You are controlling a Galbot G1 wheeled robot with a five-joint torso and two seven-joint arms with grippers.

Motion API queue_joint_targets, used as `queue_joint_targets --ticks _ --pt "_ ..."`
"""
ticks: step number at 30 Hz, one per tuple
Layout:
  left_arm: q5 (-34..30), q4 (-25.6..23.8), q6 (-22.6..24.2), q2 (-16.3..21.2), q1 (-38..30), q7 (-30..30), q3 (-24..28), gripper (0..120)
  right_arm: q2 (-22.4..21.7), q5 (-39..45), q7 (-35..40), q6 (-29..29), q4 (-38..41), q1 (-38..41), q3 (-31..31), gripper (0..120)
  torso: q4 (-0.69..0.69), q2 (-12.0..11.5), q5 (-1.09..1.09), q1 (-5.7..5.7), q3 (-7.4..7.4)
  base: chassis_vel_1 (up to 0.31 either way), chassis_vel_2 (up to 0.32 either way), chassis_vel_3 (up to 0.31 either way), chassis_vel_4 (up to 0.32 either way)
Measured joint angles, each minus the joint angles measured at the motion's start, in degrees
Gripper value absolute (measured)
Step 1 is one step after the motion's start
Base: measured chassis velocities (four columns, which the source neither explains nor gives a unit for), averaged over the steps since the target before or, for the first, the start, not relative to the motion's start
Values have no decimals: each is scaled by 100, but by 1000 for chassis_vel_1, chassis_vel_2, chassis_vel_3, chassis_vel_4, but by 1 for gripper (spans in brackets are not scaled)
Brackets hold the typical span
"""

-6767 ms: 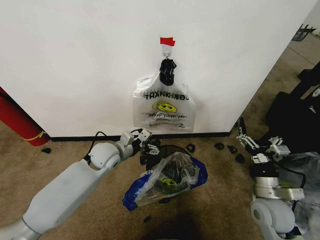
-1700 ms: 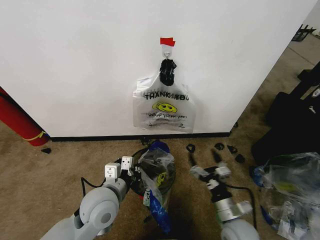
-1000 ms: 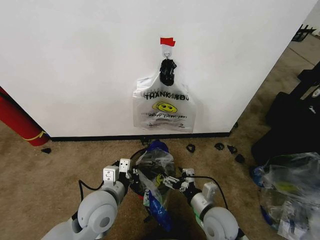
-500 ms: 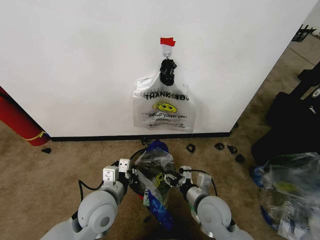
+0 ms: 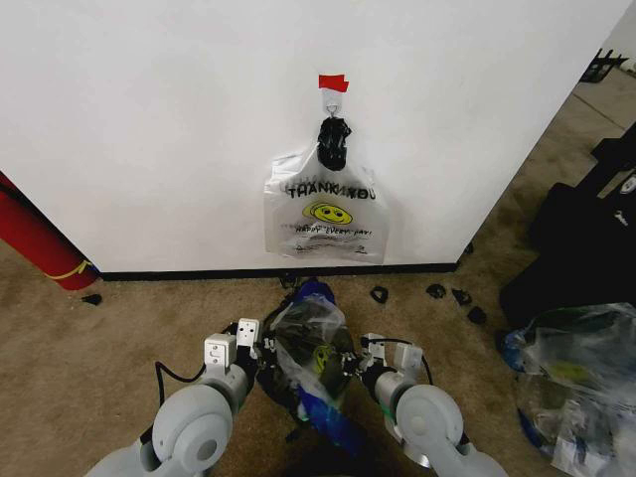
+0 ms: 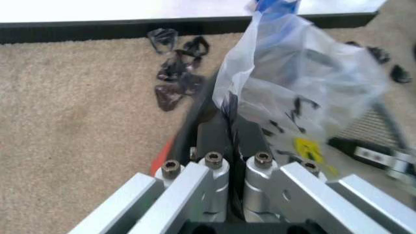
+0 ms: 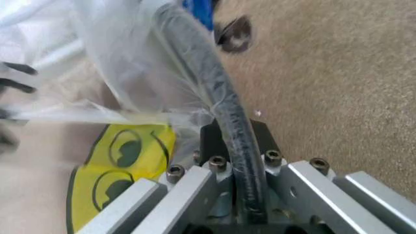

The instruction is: Pick up the garbage bag from the wall and place it over the trash bin.

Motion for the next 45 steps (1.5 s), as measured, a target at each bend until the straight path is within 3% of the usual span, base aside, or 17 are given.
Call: queue_joint_targets --ticks 1,2,8,16,22,31,40,45 --pt "93 -118 -11 -18 94 35 5 0 3 -18 -91 433 -85 -67 15 0 0 0 0 0 0 0 0 0 0" --pt "93 -118 -11 -18 94 35 5 0 3 -18 -91 433 -85 -67 15 0 0 0 0 0 0 0 0 0 0" --pt "545 -446 -142 -1 390 192 -46 0 129 -3 -590 1700 -182 -304 325 0 1 0 0 0 0 0 0 0 0" --pt "771 -323 -321 62 363 258 -160 0 16 -11 -1017 1795 -34 -525 805 0 0 0 -1 1 0 0 0 0 0" --pt "876 -48 -444 121 241 318 -216 0 -225 -142 -1407 1526 86 -668 1308 0 -1 0 0 1 0 0 0 0 0" --pt "1152 160 -683 103 267 749 -201 0 -223 -208 -1504 1468 92 -612 1369 0 0 0 0 1 0 0 0 0 0" --pt "1615 -176 -645 339 537 1618 -461 32 -206 -733 -1784 1877 -467 -225 1490 0 -1 0 0 1 0 0 0 0 0" --pt "1795 -205 -1102 345 509 1986 -479 48 -204 -1057 -1934 2020 -500 -225 1446 0 1 0 -1 0 0 0 0 0 0"
